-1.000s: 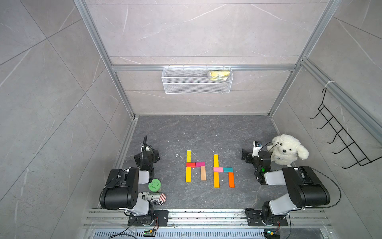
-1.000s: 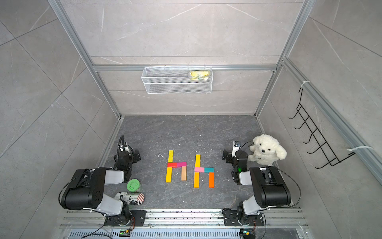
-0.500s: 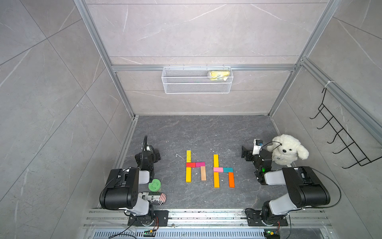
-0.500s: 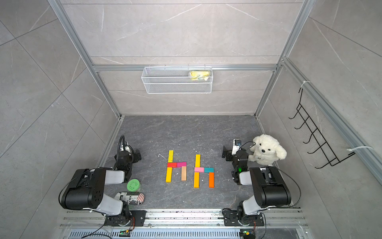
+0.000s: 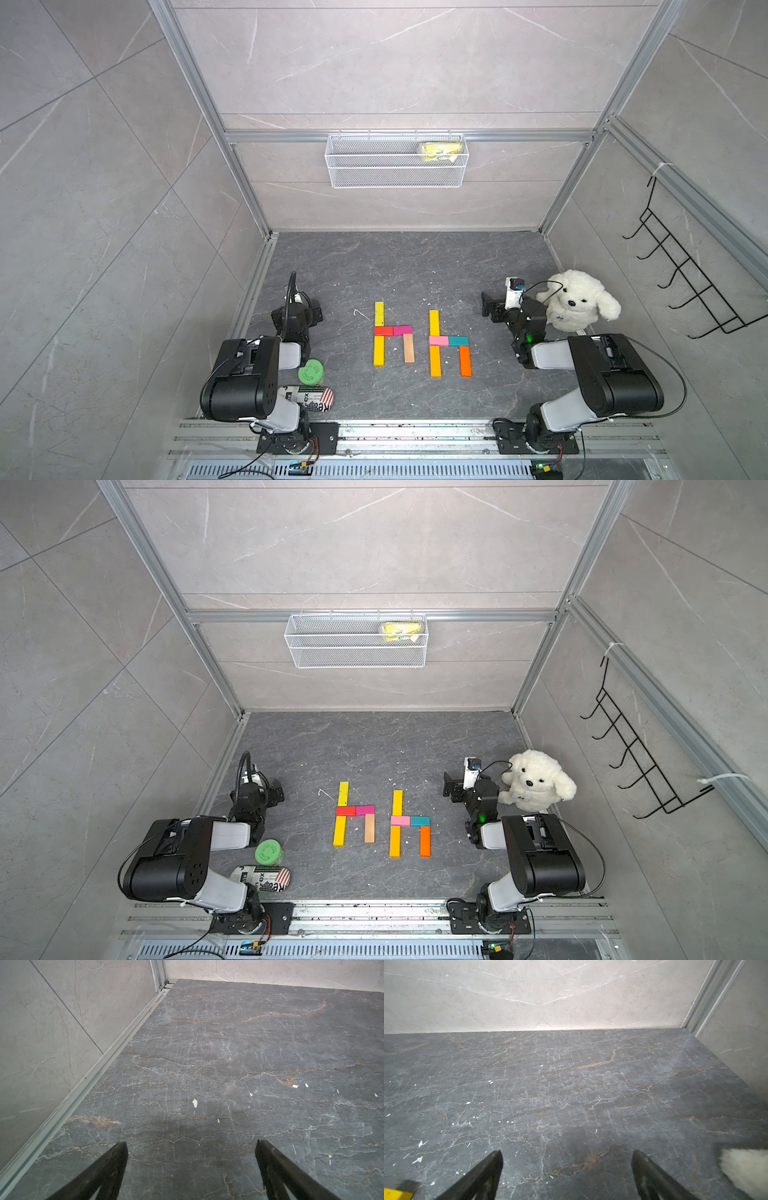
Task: Assemble the letter h with building blocks
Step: Reset both arms
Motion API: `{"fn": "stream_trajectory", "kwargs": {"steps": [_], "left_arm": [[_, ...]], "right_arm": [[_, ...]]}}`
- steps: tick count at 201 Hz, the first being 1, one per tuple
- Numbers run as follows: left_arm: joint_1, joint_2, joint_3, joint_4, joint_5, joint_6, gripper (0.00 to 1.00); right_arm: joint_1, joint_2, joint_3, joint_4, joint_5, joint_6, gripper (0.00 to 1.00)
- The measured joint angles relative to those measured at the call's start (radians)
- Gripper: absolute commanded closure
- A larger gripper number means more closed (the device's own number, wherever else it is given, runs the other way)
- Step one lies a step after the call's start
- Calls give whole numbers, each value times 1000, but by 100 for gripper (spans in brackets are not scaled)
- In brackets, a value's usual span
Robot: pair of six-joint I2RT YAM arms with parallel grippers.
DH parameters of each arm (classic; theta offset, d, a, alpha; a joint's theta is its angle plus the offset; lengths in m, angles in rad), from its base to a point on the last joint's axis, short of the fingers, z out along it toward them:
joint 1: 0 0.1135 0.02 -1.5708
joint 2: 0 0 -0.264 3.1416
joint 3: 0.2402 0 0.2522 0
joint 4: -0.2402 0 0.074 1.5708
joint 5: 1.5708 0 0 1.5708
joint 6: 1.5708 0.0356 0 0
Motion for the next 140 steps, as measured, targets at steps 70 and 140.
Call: {"fn": "stream_trajectory", "kwargs": {"steps": [70,140], "left_arm": [[0,0,0,0,1,0,0],[0,0,0,0,1,0,0]], "right_arm": [[0,0,1,-16,-22,-1,0],[0,0,1,-16,-21,-3,0]]}}
